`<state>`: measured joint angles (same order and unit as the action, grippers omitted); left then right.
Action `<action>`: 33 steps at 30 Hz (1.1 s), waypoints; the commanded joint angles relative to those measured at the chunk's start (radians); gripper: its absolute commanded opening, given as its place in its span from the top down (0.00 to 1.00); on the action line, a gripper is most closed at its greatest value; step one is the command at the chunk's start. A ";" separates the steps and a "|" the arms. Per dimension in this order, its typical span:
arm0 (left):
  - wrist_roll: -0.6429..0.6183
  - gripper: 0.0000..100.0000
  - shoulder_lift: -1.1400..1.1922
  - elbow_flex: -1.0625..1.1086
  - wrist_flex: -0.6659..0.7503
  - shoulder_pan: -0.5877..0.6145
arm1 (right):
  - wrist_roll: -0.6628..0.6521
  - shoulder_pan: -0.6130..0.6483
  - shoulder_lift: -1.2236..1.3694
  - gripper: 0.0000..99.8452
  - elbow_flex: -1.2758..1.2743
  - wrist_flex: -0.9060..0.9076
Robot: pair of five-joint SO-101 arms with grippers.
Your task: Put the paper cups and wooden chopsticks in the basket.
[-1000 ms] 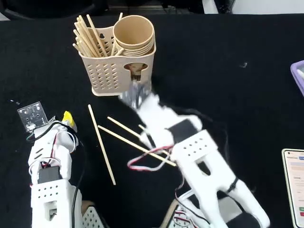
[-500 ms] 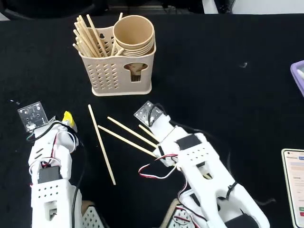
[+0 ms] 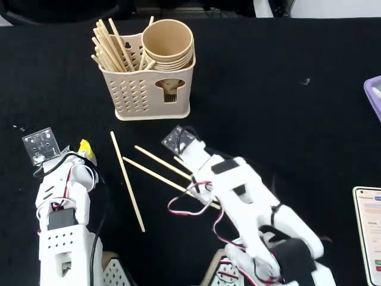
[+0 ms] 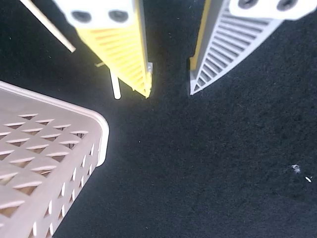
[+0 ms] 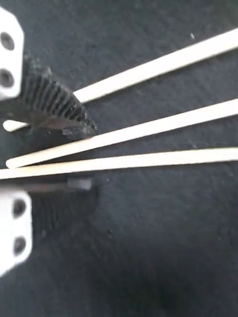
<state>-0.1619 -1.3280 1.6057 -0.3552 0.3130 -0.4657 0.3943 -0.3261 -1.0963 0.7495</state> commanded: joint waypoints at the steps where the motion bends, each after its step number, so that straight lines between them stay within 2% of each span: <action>1: 0.008 0.87 -0.015 -0.010 0.015 -0.012 | -0.011 0.023 0.025 0.99 0.038 0.043; 8: 0.008 0.87 -0.015 -0.010 0.015 -0.012 | -0.011 -0.049 -0.119 0.99 0.045 0.092; 15: 0.008 0.87 -0.015 -0.010 0.018 -0.012 | -0.011 -0.043 -0.430 0.99 0.188 0.370; 21: 0.008 0.87 -0.015 -0.010 0.018 -0.012 | -0.003 0.110 -0.556 0.99 0.403 0.597; 24: 0.008 0.87 -0.015 -0.010 0.017 -0.012 | -0.003 0.213 -0.556 0.99 0.526 0.634; 28: 0.008 0.87 -0.015 -0.010 0.017 -0.010 | -0.002 0.265 -0.556 0.99 0.657 0.500; 31: 0.008 0.87 -0.015 -0.010 0.018 -0.012 | 0.028 0.265 -0.553 0.99 0.654 0.224; 33: 0.008 0.87 -0.015 -0.010 0.018 -0.010 | 0.132 0.265 -0.535 0.99 0.615 -0.003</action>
<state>-0.1619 -1.3280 1.6057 -0.3552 0.3130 -0.4381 0.6460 -0.8447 -0.4979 1.0625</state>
